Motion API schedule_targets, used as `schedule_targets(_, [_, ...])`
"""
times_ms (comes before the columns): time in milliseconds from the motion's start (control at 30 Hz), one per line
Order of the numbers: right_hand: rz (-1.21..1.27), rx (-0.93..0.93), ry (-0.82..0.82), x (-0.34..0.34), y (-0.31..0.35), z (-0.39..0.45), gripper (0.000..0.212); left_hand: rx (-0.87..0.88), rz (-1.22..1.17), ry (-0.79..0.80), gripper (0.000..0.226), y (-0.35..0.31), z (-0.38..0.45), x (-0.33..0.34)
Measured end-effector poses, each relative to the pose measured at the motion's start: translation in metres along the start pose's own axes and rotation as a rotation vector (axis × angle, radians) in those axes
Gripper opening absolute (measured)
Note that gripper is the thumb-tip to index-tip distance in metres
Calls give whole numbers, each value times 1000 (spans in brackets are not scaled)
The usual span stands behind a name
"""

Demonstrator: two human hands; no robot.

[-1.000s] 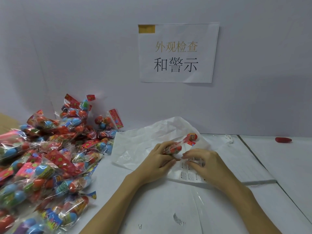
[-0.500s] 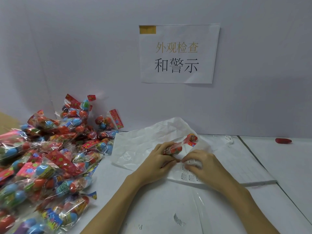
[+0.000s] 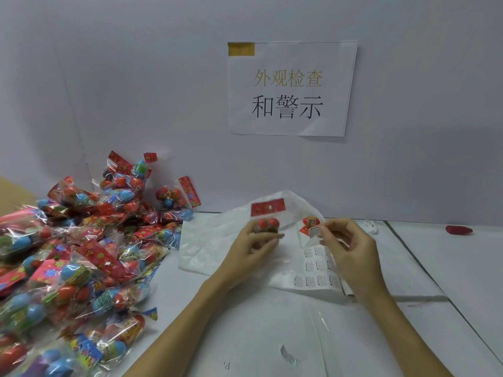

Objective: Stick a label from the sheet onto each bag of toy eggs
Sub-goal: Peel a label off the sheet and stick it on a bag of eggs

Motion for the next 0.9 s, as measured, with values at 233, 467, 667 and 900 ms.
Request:
schedule_targets(233, [427,294,4,15,-17,-3,10,-75,-645,-330,42,-7,0,-42])
schedule_targets(467, [157,37,91,27,13,-14,25,-107,-804,-176,68,-32,1,-1])
schedule_targets(667, [24,-60,60,25,25,-17,39,-89,-800,-80,75,-44,-2,15])
schedule_targets(900, [-37,-62,54,25,24,-17,44,-92,-778,-69,75,-44,-2,16])
Point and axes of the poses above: each hand's wrist, its own z-axis towards the middle knuckle, its own x-axis out of the palm, y = z × x, the point moved 8 cm from there along z, towards the middle knuckle, and after that the axes turned 10 degrees about -z, right-handed, at the moved point
